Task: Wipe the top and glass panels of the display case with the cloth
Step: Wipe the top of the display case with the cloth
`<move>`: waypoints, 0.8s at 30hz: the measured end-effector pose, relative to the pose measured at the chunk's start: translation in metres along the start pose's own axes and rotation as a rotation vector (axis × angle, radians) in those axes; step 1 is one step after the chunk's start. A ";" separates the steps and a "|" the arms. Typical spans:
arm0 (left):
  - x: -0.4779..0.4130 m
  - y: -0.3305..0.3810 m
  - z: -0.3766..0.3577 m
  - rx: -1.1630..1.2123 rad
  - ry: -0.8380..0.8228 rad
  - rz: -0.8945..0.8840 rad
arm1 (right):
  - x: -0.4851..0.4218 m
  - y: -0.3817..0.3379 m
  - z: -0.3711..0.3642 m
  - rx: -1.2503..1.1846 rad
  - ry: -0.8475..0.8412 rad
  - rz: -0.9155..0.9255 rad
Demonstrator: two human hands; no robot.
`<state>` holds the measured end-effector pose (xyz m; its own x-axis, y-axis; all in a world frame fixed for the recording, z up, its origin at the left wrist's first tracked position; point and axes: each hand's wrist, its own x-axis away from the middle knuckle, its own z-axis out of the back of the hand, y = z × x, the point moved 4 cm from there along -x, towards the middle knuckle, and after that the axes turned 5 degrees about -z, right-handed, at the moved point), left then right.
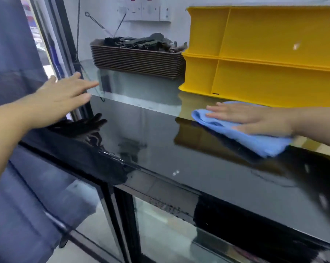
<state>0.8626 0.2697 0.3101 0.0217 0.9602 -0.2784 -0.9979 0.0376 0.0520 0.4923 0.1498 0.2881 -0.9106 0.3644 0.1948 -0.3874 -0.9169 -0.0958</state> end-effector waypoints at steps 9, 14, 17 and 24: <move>0.010 0.013 -0.007 0.171 0.052 -0.025 | -0.081 -0.093 0.015 0.078 0.030 -0.032; 0.028 0.003 0.007 0.172 0.192 -0.008 | -0.025 -0.072 0.020 -0.032 -0.052 0.119; 0.054 -0.016 0.015 0.199 0.183 0.018 | -0.080 -0.052 0.029 -0.046 -0.018 -0.137; 0.072 -0.076 0.012 0.230 0.216 0.233 | -0.201 -0.102 0.053 -0.381 0.223 -0.257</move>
<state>0.9412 0.3392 0.2979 -0.2418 0.8711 -0.4275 -0.9343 -0.0901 0.3448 0.7225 0.1609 0.3107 -0.7715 0.6343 0.0499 -0.5900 -0.6838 -0.4293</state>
